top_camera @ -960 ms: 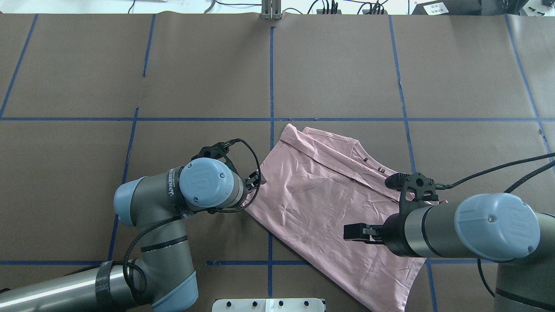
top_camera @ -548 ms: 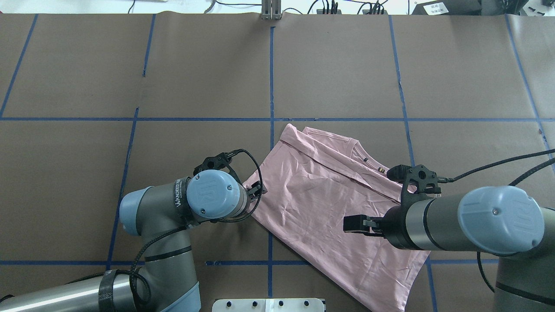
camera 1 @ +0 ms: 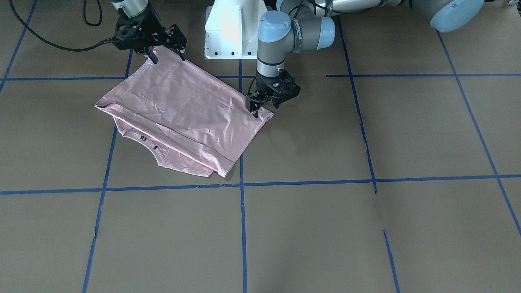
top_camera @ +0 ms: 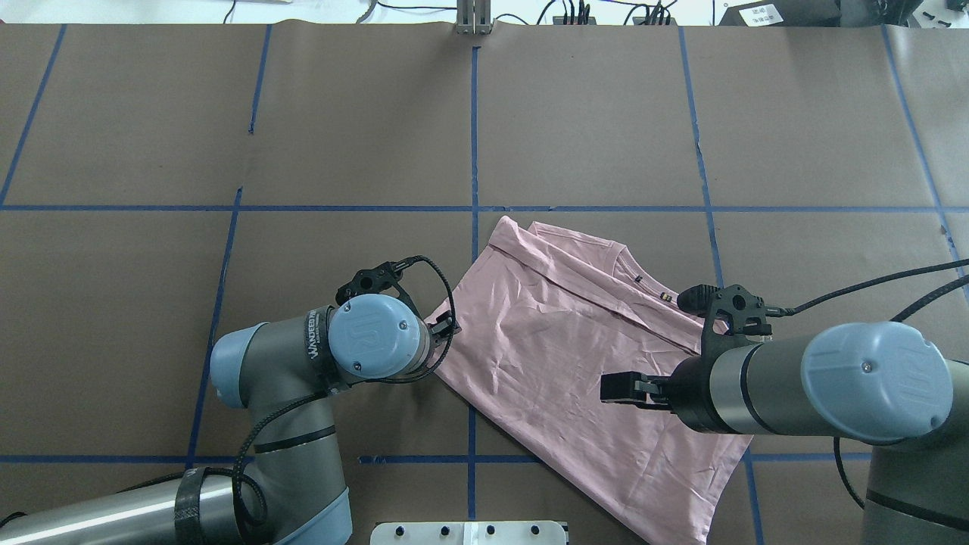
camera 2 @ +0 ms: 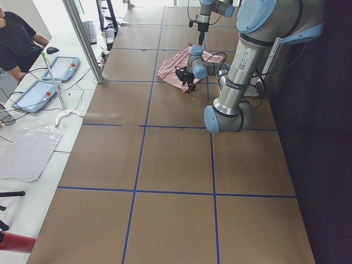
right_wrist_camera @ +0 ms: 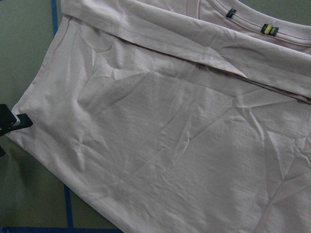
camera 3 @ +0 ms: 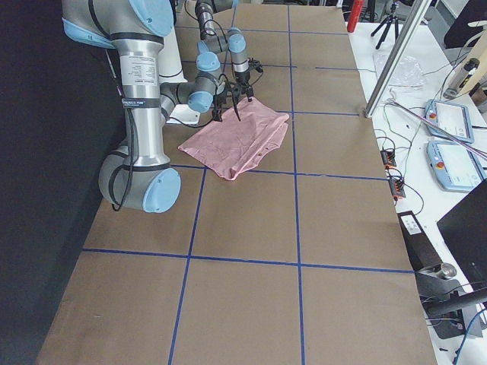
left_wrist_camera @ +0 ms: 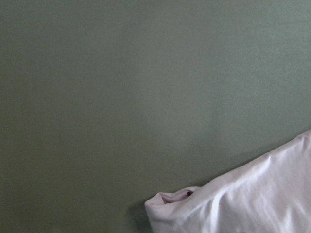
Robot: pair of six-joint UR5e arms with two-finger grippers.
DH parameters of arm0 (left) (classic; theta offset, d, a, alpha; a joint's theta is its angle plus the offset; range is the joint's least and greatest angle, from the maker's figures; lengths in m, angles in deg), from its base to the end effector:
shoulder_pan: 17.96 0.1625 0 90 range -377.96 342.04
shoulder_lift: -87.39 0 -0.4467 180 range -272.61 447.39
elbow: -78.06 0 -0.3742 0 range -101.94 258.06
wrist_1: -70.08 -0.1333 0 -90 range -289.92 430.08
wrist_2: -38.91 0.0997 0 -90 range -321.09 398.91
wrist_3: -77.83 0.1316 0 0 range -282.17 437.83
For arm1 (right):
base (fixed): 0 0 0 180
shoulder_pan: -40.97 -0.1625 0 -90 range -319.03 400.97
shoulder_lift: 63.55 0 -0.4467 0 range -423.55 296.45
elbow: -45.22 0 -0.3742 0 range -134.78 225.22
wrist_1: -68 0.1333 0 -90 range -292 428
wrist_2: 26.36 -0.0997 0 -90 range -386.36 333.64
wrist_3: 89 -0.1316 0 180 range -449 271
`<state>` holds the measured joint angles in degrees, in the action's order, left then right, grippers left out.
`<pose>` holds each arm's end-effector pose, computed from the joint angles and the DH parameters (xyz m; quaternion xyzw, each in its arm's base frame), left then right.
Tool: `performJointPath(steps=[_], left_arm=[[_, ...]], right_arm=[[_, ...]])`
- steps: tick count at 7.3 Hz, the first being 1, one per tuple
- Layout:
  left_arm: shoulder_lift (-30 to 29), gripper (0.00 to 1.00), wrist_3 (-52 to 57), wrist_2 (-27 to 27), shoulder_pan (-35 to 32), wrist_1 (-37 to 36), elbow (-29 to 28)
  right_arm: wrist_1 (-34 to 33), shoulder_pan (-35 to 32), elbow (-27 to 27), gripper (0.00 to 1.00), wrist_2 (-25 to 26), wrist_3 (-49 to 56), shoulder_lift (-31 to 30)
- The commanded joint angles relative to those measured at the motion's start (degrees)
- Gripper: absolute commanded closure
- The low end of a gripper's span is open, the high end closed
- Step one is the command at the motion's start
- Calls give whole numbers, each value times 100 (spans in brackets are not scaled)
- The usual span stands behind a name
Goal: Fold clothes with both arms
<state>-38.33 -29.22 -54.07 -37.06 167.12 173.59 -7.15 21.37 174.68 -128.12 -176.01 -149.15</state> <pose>0.6263 -0.3507 0.2915 -0.0164 0.4093 -0.2729 0.8705 -0.4032 -0.2566 0.3303 0.0079 -0.4957 0.0755 0.8652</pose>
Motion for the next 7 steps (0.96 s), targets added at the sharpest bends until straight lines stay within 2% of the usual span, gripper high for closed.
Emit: performJointPath(steps=[1,2,3,4,7], left_arm=[[-14,48,18,61,-7,0,1],[-23,76,18,70,-7,-18,-16],[-14,97,18,78,-7,-53,-16],[-31,100,18,78,-7,-149,1],[-67,100,70,26,-400,-247,168]], right_arm=[[0,-9,-9,0,16,0,-10],[-9,-9,-18,0,16,0,-10],[-9,-26,-26,0,7,0,-10],[-9,-44,-26,0,7,0,-10],[-18,-88,-26,0,-19,0,-10]])
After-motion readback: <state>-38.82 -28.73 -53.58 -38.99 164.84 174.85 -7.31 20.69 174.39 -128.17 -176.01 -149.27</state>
